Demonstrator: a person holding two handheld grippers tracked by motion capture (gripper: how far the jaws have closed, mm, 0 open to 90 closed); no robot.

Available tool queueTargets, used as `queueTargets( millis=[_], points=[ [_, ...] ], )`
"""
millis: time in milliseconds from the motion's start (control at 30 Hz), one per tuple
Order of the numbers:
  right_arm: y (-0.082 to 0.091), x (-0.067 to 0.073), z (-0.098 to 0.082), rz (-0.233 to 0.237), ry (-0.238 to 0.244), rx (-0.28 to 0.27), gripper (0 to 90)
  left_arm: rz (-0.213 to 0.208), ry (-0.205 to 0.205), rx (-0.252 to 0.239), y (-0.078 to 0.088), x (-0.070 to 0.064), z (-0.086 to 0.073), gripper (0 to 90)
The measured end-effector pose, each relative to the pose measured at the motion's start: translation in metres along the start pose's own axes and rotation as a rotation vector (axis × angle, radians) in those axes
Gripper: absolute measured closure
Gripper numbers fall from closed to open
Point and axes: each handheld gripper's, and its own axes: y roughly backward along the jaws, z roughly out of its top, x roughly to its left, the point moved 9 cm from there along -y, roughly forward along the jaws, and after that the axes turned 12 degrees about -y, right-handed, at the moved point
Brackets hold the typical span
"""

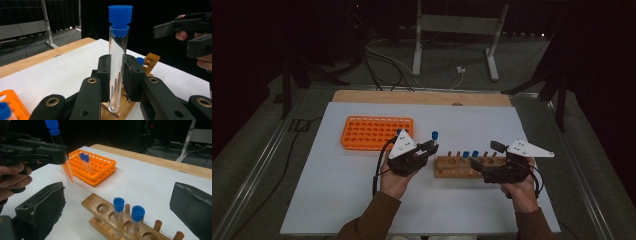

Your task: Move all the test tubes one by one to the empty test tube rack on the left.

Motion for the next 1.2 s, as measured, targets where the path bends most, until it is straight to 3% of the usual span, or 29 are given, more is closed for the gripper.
queueTargets(
  millis=[1200],
  points=[
    [0.005, -0.004, 0.002, -0.001, -0.007, -0.013, 0.1, 0.18, 0.021, -0.007, 0.032, 0.059, -0.002, 78.1]
  ],
)
